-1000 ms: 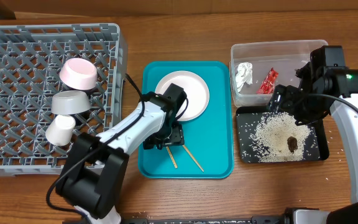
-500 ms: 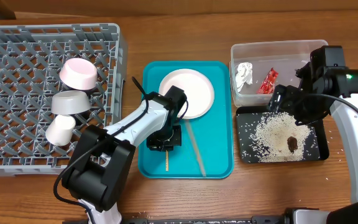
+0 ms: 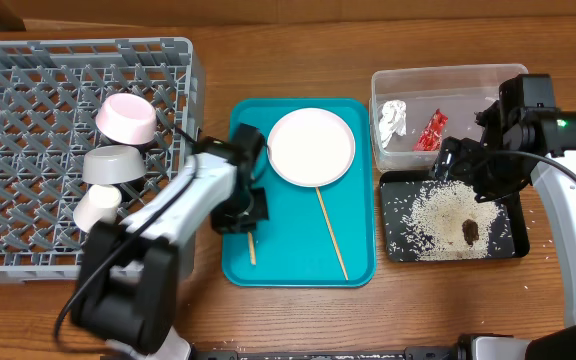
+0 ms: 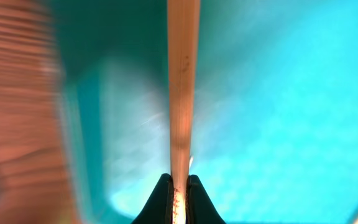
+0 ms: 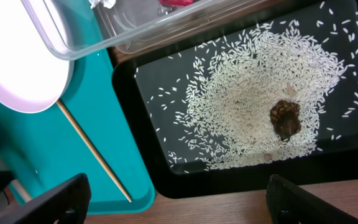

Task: Sort waste into correct bins and load items into the dishwasher
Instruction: 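Carry the chopstick to the dish rack and drop it in, then return the left gripper to the tray and grasp the second chopstick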

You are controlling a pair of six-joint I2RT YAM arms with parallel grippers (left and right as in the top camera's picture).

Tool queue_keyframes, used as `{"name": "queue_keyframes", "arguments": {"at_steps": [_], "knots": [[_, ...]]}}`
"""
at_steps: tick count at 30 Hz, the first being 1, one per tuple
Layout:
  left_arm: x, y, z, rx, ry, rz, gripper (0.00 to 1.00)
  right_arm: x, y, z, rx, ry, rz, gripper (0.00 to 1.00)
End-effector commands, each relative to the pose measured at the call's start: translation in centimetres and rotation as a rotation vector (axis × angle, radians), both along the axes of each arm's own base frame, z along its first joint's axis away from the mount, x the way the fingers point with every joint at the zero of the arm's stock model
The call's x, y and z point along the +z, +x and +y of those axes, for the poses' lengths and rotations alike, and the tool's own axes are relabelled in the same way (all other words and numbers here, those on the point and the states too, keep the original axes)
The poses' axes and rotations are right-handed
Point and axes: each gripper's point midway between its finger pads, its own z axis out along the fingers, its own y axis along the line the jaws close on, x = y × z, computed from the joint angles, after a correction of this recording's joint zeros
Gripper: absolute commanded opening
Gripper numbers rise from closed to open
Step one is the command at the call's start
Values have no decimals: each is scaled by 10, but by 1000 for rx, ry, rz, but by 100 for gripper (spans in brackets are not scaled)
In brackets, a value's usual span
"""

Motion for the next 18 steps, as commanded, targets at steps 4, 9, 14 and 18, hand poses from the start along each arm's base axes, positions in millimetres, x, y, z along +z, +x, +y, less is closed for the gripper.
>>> {"name": "queue_keyframes", "arguments": {"at_steps": [4,9,14,18], "knots": [[95,51,46,-22,68,-315,4,11,5,-1,2,-7,-41,92],[122,78,101,13,212,-433,4,11,6,-1,2,-7,-43,92],[116,94,123,-30,241,-457,4,11,6,-1,2,-7,-44,92],[102,97,130,-16,246,-419,17,11,6,-1,2,-7,-44,92]]}}
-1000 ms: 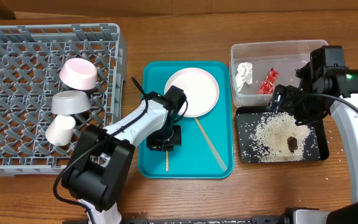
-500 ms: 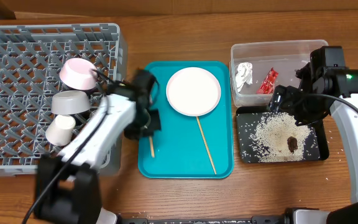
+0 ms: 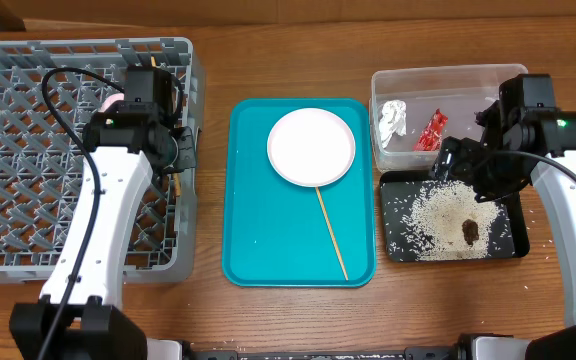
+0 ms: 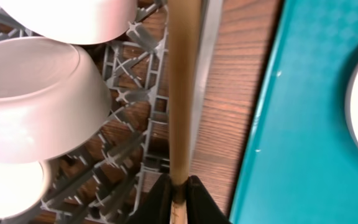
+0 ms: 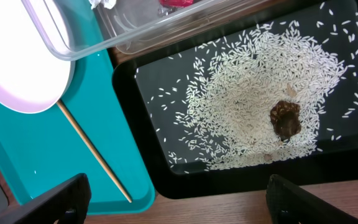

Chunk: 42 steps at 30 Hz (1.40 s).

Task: Sort waste into correct bins and load items into the dishwasher
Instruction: 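Return the left gripper to the tray and grasp the second chopstick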

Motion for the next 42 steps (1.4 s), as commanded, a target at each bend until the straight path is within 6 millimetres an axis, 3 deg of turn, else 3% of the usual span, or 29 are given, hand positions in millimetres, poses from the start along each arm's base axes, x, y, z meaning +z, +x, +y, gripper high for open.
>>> {"name": "queue_keyframes", "arguments": {"at_steps": [1,4,6,10,18,23,27,33,36,38,42], "knots": [[-13,4,8,-27,42,43,26,11,5,-1,2,-7,-42,92],[-19,4,-4,-50,-26,59,45,11,5,-1,2,-7,-42,92],[-19,3,-23,-74,-130,59,55,11,5,-1,2,-7,-42,92],[-17,-5,-68,-105,-301,88,59,11,6,-1,2,-7,-43,92],[-33,-29,-149,-139,-319,156,64,11,5,-1,2,-7,-42,92],[-61,-41,-197,-216,-272,200,63,11,5,-1,2,-7,-42,92],[-96,-57,-230,-239,-248,278,63,11,5,-1,2,-7,-42,92],[-145,-81,-257,-207,-215,388,67,11,5,-1,2,-7,-42,92],[-161,-86,-259,-204,-196,416,67,11,5,-1,2,-7,-42,92],[-165,-90,-256,-199,-181,438,61,11,5,-1,2,-7,-41,92],[-163,-95,-244,-177,-151,470,22,11,5,-1,2,-7,-41,92]]}}
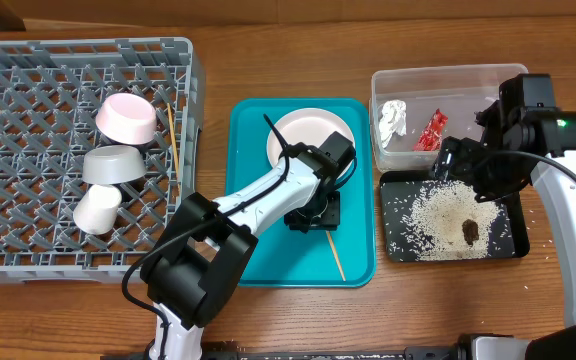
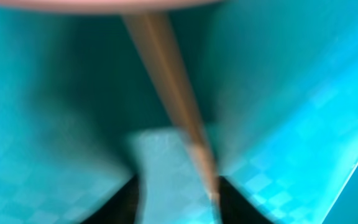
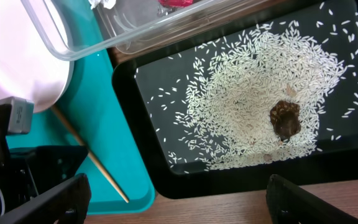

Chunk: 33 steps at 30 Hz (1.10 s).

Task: Sort waste into correct bins and load items into the dishwasher
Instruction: 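Return the left gripper to the tray and grasp the second chopstick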

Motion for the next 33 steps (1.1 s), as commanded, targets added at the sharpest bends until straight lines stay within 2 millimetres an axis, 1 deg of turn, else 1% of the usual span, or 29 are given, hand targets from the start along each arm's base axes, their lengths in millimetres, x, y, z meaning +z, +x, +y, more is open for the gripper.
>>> {"name": "queue_keyframes", "arguments": {"at_steps": [1,6,10,13,15,16,18,21,22,23,25,28,33], "knots": [[-12,-7,18,29,67,50,19,11,5,-1,2,-7,-43,92],[-10,-3,37,82,88,81,5,11,5,-1,2,-7,-43,92],[-4,6,59,137,109,85,4,11,5,-1,2,-7,-42,92],[2,15,69,170,101,71,4,11,6,-1,2,-7,-43,92],[6,18,72,185,94,61,7,11,6,-1,2,-7,-43,92],[7,19,73,189,92,60,11,11,6,-1,2,-7,-43,92],[7,19,74,190,93,60,30,11,6,-1,2,-7,-43,92],[7,18,72,185,93,62,39,11,6,-1,2,-7,-43,92],[7,16,71,187,95,65,45,11,5,-1,2,-7,-43,92],[7,15,70,188,98,67,48,11,5,-1,2,-7,-43,92],[7,14,67,187,97,64,50,11,5,-1,2,-7,-43,92],[6,12,63,188,98,62,50,11,6,-1,2,-7,-43,92],[2,8,55,171,105,57,45,11,5,-1,2,-7,-43,92]]}}
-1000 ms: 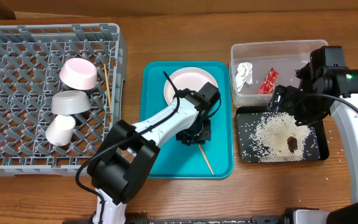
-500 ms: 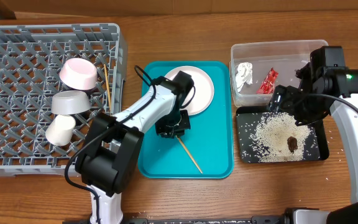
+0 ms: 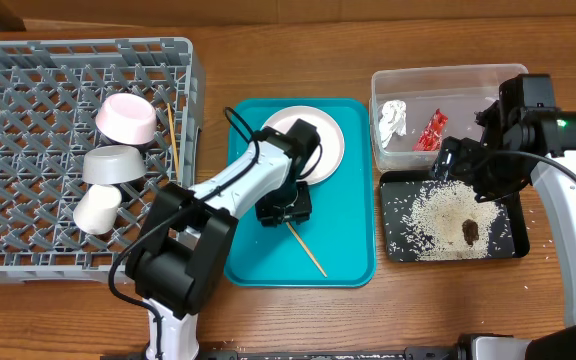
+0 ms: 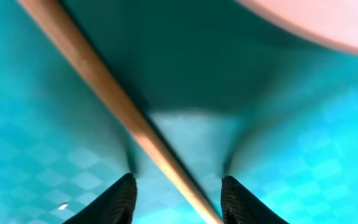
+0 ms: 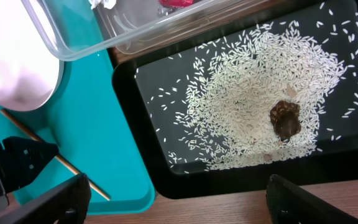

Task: Sort waste into correct bins and load items into the dishwasher
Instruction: 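Return the left gripper to the tray and grasp the second chopstick, then carry the second chopstick to the rack and release it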

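A wooden chopstick (image 3: 308,255) lies slantwise on the teal tray (image 3: 353,250). My left gripper (image 3: 283,212) is low over its upper end. In the left wrist view the left gripper (image 4: 178,200) is open, with the chopstick (image 4: 104,87) running between its fingers. A white plate (image 3: 323,140) sits at the tray's far end. In the grey dish rack (image 3: 88,45) are a pink bowl (image 3: 126,118), a grey bowl (image 3: 113,165), a white cup (image 3: 96,208) and another chopstick (image 3: 170,125). My right gripper (image 5: 179,208) hangs open over the black tray's near edge.
The black tray (image 3: 398,250) holds scattered rice (image 3: 433,210) and a brown lump (image 3: 469,231). Behind it a clear bin (image 3: 438,75) holds crumpled foil (image 3: 393,120) and a red wrapper (image 3: 431,130). The rack fills the left side.
My left gripper has moved left on the tray, still open. The chopstick under it now lies further left and more slanted. The plate has shifted slightly left. The right arm is unchanged.
My left gripper was shut on a chopstick at the tray's left side, then held it over the rack's right edge. Later that chopstick lay in the rack and the gripper was open over the second chopstick by the plate. Now it straddles that chopstick further left.
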You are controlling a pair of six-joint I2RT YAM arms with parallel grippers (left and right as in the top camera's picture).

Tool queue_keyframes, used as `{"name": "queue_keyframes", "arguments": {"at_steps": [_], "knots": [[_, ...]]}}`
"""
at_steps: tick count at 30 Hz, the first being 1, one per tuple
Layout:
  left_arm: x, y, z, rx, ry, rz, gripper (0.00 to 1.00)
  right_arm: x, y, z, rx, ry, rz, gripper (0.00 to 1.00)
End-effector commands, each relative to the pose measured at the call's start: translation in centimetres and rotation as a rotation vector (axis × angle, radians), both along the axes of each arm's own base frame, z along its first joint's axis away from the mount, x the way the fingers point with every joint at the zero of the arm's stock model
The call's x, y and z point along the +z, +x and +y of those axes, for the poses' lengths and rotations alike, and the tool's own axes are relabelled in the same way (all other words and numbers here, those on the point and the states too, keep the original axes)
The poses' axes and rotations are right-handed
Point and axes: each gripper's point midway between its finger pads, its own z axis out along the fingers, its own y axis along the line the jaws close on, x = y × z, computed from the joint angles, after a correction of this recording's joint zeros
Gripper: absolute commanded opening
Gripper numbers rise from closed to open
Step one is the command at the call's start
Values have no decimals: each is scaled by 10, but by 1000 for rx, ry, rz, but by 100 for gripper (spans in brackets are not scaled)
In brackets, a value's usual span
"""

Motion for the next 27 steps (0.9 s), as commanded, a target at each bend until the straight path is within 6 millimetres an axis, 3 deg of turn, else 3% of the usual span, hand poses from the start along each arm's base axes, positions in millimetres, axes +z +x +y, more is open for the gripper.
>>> {"name": "queue_keyframes", "arguments": {"at_steps": [1,3,9,15,18,23,27], "knots": [[0,-4,-3,7,20,-13,44,11,5,-1,2,-7,-41,92],[-2,-6,-3,0,24,-13,38,11,5,-1,2,-7,-41,92],[-2,-6,1,6,44,-16,4,10,5,-1,2,-7,-40,92],[14,0,12,31,76,-53,4,10,3,-1,2,-7,-34,92],[43,12,25,51,95,-130,4,10,4,-1,3,-7,-34,92],[109,40,55,23,89,-316,4,10,4,-1,2,-7,-35,92],[156,63,104,43,140,-453,4,10,4,-1,2,-7,-35,92]]}}
